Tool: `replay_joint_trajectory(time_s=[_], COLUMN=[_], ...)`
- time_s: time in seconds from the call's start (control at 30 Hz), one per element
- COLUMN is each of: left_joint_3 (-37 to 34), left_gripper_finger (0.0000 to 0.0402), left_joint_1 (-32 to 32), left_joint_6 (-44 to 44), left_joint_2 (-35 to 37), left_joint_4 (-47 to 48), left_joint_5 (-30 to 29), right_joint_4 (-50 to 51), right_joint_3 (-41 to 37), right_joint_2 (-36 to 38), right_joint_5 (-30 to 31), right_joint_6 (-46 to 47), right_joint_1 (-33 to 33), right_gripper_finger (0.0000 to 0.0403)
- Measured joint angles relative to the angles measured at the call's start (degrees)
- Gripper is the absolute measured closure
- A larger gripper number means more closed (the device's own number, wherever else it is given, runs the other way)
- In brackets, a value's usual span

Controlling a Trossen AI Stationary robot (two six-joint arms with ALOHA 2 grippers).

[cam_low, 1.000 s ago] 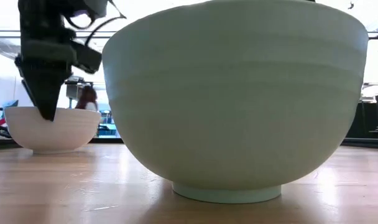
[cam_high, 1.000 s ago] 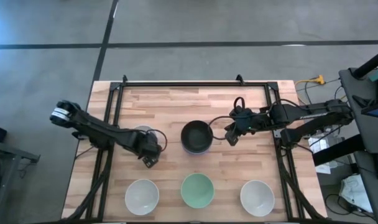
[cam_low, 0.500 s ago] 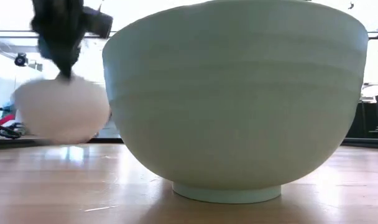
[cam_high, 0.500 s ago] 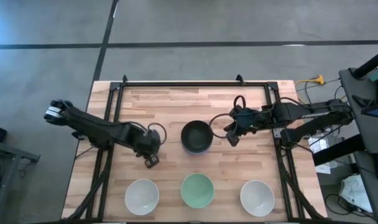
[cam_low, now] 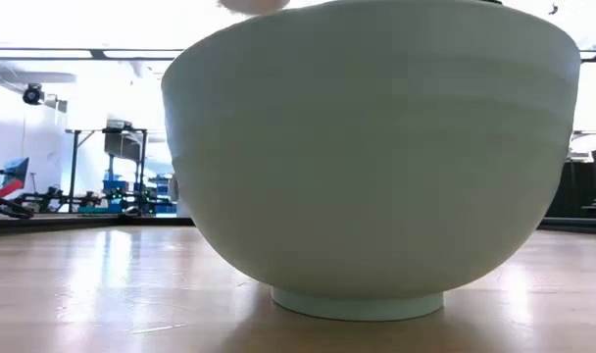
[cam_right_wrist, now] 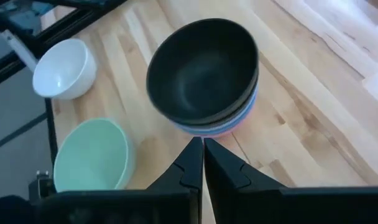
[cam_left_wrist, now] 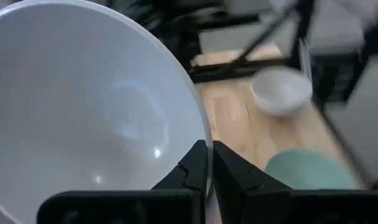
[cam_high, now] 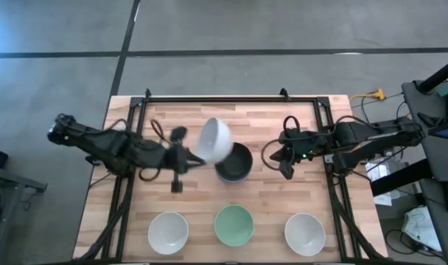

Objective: Nest bowls inside each other
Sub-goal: Stack the top left white bowl into the black bowl

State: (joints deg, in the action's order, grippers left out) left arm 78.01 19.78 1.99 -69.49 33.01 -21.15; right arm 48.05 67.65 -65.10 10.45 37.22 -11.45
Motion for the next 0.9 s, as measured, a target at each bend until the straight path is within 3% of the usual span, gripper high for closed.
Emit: replay_joint_trajectory(time_s=[0.1,0.27,0.43,0.57,0.7,0.9], left_joint_3=[4.69,18.84,36.58,46.96,52.15,53.00], left_gripper_finger=[0.0401,0.0401,0.0401,0.0401,0.0401,0.0401], left_joint_1=[0.55,-0.66,-1.88,-4.33,-7.02,-9.09], left_joint_6=[-9.34,-14.66,-20.37,-20.88,-20.88,-20.79], left_joint_2=[-6.47,-20.32,-34.31,-42.04,-47.17,-50.49], left_joint_4=[2.55,19.46,37.25,45.86,50.43,50.57], left_joint_5=[1.58,6.89,7.53,7.44,8.69,11.54], right_joint_4=[-0.03,-0.16,-0.13,-0.31,-0.45,-0.63], right_joint_3=[-1.01,-3.55,-7.54,-10.62,-12.71,-14.47], right_joint_2=[1.83,5.38,9.76,13.17,15.75,17.46], right_joint_5=[0.10,0.75,3.19,3.35,3.75,3.79], right_joint_6=[-0.05,1.53,4.63,6.95,8.39,9.76], right_joint_1=[-1.74,-5.37,-8.03,-8.84,-9.06,-9.06], right_gripper_finger=[0.0394,0.0394,0.0394,0.0394,0.0394,0.0394])
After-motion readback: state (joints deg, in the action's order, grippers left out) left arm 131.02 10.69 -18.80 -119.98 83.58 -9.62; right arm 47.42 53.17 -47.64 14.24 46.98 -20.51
